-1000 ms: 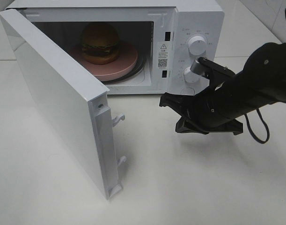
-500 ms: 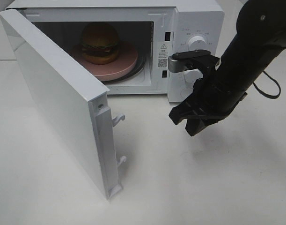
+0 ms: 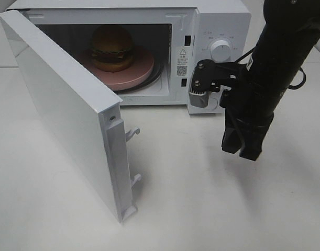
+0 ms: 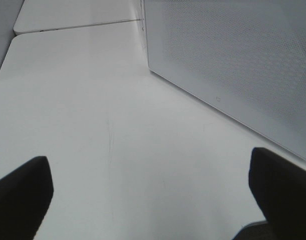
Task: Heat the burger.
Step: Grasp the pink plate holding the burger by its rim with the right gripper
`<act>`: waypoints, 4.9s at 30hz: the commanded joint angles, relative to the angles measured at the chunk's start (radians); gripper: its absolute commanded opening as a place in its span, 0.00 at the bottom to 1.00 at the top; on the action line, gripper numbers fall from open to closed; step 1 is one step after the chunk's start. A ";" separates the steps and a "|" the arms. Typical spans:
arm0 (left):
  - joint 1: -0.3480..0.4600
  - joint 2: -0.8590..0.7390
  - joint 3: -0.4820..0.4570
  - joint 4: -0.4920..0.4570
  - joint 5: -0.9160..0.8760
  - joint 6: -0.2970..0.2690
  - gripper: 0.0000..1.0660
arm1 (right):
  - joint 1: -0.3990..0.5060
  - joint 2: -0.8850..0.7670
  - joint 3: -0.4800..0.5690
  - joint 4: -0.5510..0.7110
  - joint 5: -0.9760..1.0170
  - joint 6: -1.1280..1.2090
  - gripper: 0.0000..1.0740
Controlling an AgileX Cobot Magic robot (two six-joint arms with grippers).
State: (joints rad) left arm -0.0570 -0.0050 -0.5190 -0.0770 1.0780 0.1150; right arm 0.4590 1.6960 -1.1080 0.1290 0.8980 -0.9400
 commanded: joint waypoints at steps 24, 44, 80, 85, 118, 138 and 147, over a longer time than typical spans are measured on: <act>0.001 -0.016 0.003 -0.007 -0.008 -0.003 0.94 | 0.055 -0.011 -0.004 -0.122 -0.276 -0.492 0.43; 0.001 -0.016 0.003 -0.008 -0.008 -0.003 0.94 | 0.104 -0.011 -0.086 -0.175 -0.481 -0.350 0.88; 0.001 -0.016 0.003 -0.008 -0.008 -0.003 0.94 | 0.170 0.348 -0.383 -0.225 -0.586 -0.247 0.80; 0.001 -0.016 0.003 -0.008 -0.008 -0.003 0.94 | 0.170 0.392 -0.423 -0.225 -0.567 -0.224 0.80; 0.001 -0.016 0.003 -0.007 -0.008 -0.003 0.94 | 0.147 0.672 -0.841 -0.241 -0.378 -0.173 0.75; 0.001 -0.016 0.003 -0.007 -0.008 -0.002 0.94 | 0.172 0.752 -0.935 -0.242 -0.384 -0.140 0.69; 0.001 -0.016 0.003 -0.008 -0.008 -0.002 0.94 | 0.172 0.757 -0.935 -0.242 -0.377 -0.133 0.12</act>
State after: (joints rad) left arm -0.0570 -0.0050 -0.5190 -0.0770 1.0780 0.1150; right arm 0.6360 2.4540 -2.0330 -0.1020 0.5490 -1.0840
